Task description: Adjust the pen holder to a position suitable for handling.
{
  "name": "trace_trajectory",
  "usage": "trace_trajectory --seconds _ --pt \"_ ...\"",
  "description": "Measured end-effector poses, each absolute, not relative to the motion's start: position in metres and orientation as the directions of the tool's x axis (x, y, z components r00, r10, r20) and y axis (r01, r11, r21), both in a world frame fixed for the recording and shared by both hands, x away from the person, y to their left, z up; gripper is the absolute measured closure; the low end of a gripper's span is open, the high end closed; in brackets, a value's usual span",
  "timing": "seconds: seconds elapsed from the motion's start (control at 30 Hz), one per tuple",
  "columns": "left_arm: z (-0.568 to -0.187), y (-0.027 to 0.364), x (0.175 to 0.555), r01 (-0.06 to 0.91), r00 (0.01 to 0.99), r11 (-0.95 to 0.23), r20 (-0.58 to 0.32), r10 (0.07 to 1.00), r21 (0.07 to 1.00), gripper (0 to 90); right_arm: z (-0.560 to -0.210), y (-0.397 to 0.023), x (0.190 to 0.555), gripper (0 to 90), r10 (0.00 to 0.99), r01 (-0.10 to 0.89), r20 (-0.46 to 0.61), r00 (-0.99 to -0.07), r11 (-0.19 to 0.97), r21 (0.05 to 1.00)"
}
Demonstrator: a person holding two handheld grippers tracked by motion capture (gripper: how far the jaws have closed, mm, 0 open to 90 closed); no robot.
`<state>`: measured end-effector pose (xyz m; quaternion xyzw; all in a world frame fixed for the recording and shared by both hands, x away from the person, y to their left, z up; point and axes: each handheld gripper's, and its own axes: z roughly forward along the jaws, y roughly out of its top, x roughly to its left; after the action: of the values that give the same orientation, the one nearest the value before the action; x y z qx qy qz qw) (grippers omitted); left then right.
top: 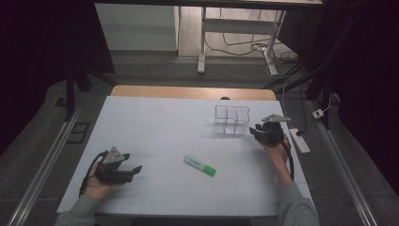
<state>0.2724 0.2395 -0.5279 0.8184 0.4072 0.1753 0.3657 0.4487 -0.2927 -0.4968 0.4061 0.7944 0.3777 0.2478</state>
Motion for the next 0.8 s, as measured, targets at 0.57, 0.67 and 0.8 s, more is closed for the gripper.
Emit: trace_trajectory --seconds 0.57,0.67,0.8 --pt "-0.528 0.240 0.272 0.537 0.608 -0.402 -0.010 0.794 0.742 29.3 -0.493 -0.295 0.473 89.2 0.826 0.463 -0.056 -0.561 0.369 0.806" --pt "-0.528 0.240 0.272 0.537 0.608 -0.402 -0.010 0.794 0.742 29.3 -0.495 -0.293 0.476 89.3 0.819 0.456 -0.059 -0.571 0.376 0.806" --pt "-0.528 0.240 0.273 0.537 0.608 -0.403 -0.009 0.794 0.741 29.4 -0.498 -0.290 0.478 89.3 0.813 0.453 -0.061 -0.579 0.384 0.805"
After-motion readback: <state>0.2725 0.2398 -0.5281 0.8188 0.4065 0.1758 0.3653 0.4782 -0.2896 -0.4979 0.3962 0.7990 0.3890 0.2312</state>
